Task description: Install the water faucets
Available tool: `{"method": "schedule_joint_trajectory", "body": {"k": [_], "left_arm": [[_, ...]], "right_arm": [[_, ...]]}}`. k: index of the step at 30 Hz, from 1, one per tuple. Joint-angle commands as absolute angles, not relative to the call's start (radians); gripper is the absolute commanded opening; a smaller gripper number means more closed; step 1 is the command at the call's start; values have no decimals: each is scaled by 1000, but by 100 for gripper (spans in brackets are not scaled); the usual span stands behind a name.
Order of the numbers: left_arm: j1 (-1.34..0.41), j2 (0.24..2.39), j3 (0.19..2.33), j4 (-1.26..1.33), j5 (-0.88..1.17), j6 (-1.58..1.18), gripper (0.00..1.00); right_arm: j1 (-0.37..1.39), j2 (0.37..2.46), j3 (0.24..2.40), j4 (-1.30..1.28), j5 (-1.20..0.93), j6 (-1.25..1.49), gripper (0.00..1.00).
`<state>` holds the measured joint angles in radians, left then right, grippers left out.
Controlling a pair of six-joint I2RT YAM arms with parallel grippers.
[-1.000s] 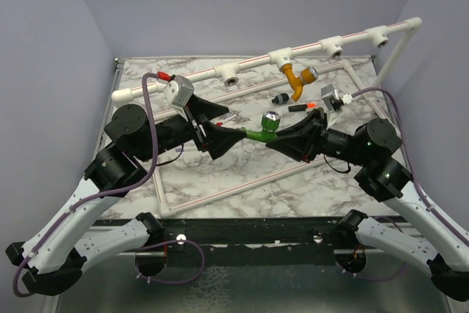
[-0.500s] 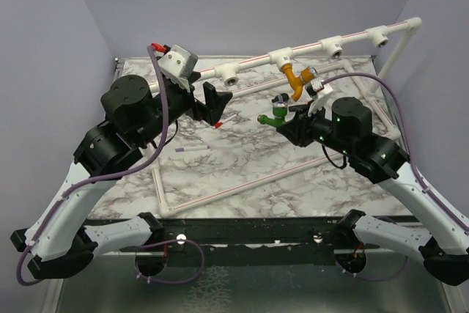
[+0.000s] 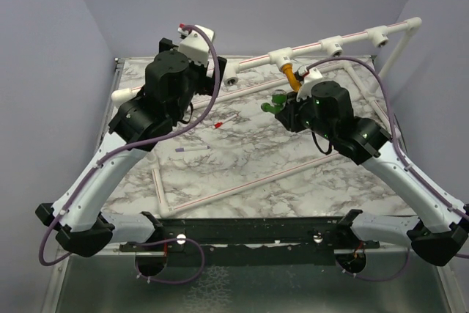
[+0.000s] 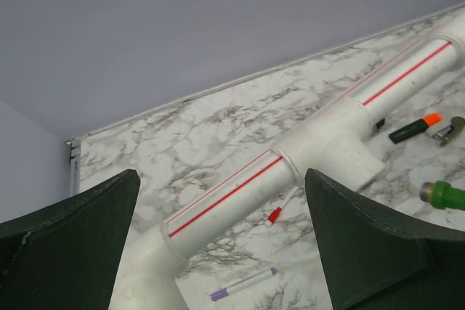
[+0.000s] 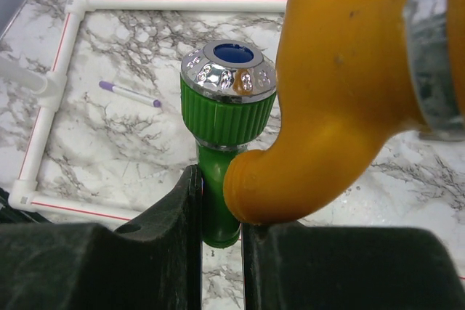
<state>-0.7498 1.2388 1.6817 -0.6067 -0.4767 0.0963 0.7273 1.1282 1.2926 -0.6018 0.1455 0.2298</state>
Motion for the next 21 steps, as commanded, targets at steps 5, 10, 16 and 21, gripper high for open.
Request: {"method": "schedule_joint_trajectory", "body": {"k": [5,10,16,21], "left_arm": [[-562,1317,1749,-586,-487,38,94],[-487,1352,1750,-616,-446,4,93],[-436,1374,1733,-661,-403,-43,92],[-422,1367,1695,-712,-349,-56,90]], "right_arm": [[729,1197,1373,-622,263,211,1],[729,1240,1405,-633,325,192,0],[716,1293,1455,-616,351,150,0],[692,1329,1476,-596,341,128,0]]}}
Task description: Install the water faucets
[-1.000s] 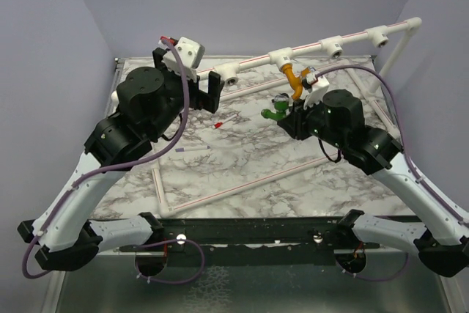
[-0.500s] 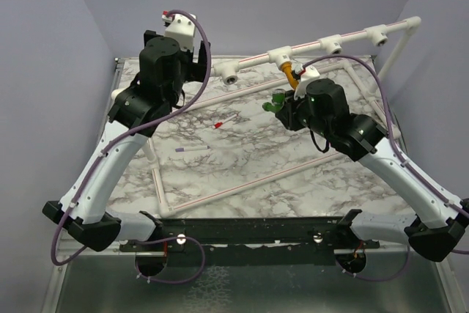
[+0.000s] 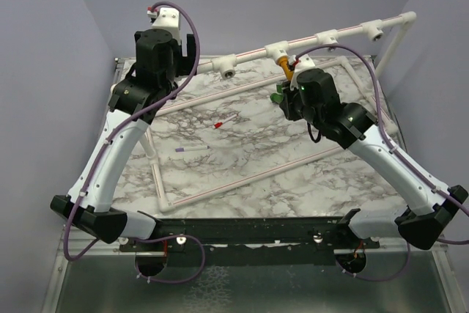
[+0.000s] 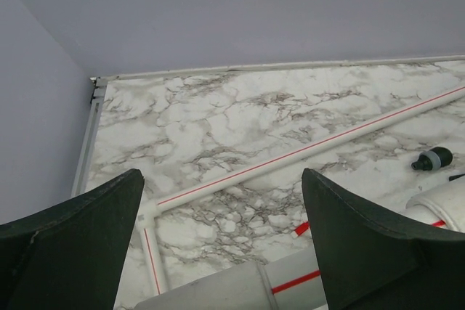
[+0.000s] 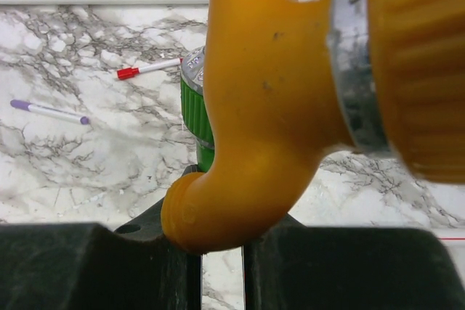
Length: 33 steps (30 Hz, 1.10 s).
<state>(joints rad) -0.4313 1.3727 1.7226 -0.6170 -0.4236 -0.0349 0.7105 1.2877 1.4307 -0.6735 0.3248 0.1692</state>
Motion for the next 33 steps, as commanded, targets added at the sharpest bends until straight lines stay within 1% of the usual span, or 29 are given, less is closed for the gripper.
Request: {"method": "schedule_joint_trajectory", "body": {"k": [1,13,20,25,30,33], "left_arm": [[-422,1364,1686,-722,-342,-60,90],[-420,1332,1599,-844,-206,-70,83],[-420,1327,1588,-904,-47,-79,76],[-420,1318,1591,-935,79,-98,73],[-420,1295,1589,-946,120,-117,72],[-420,1287,1596,-951,131,-125,73]], "right_arm": [[686,1336,1480,-595,341,126,0],[599,1390,1504,-560,320,115,1],[560,1380,1517,-573,310,115,1],[551,1345,1509,-604,310,129,1],[551,1294,1461,-638,210,162,0],[551,1247,1411,-630,77,162,0]]}}
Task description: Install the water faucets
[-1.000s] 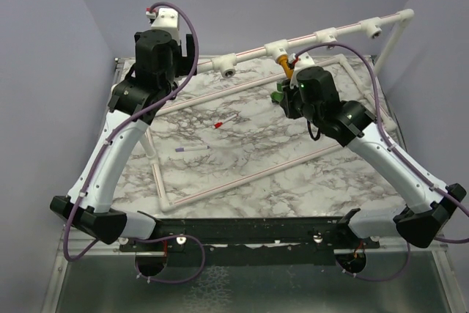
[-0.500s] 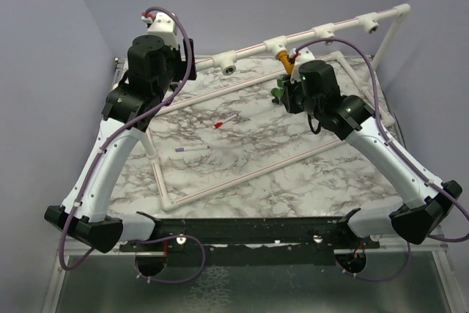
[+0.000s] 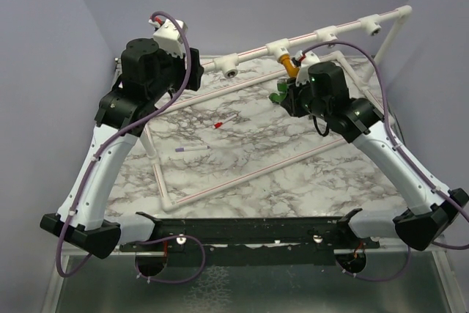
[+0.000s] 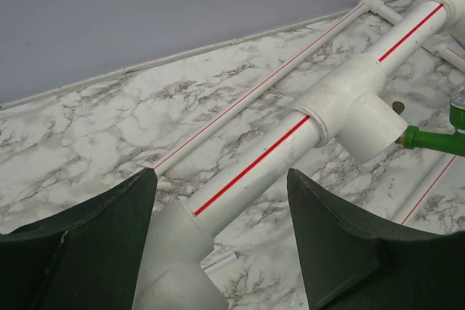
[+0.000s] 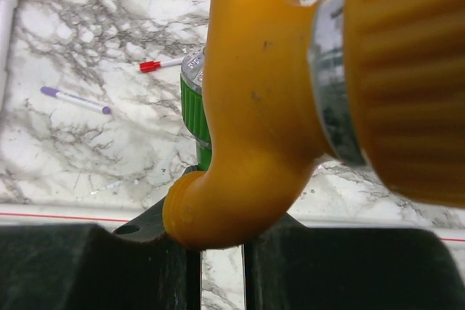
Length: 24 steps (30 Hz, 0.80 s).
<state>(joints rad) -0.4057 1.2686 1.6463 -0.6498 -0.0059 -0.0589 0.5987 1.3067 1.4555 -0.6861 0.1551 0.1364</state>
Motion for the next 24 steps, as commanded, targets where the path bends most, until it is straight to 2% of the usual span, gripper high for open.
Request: {"method": "schedule_joint_trajectory", "body": {"k": [1,7,11,16,24], "left_arm": [[-420,1286,1599,-951,137,-128,73],[-420,1284,1632,-954,156,-140,73],[-420,1285,1667,-952,125,-142,74],[-420,1281,1700,-953,119,-154,75],[-422,1260,1701,-953,136,-166,75]], "right_arm": [[551,1230,1395,-626,23,155,0],[556,1152,1334,-615,-203,155,1],[616,1124,1308,-581,-242,177,0],[788,1113,1316,-541,-90,193,0],[888,1068,1253,-352,84,194,1]]}}
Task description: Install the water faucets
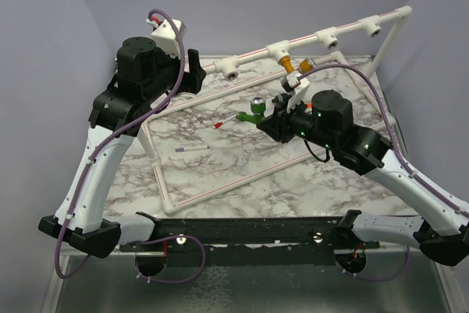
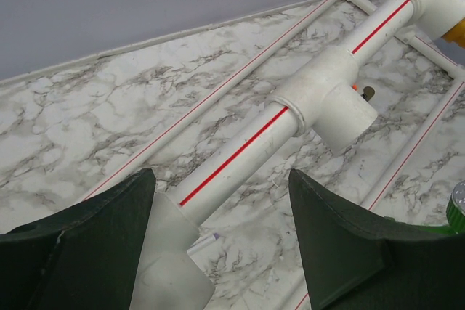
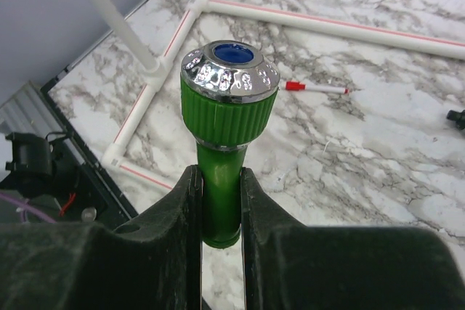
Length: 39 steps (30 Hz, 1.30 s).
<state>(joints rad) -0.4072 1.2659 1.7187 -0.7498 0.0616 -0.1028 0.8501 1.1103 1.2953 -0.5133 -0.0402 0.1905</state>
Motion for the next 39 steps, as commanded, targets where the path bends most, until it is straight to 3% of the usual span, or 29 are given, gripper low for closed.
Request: {"method": "schedule_joint_trajectory", "body": {"k": [1,12,28,39], "left_arm": [[-422,1256,1701,-953,125,-165,75],[-422,1199,1650,-843,-121,-182,82],[-422,1177,1520,-663,-311,-176,85],[-423,1126,1363,-551,-312,-180,85]], "right_arm": [[905,1057,1235,-313,102,185,1],[1012,1019,1101,-22,296,26,1],[1082,1029,896,481,387,-372,1],[1122,1119,934,543,595,-425,1]]}}
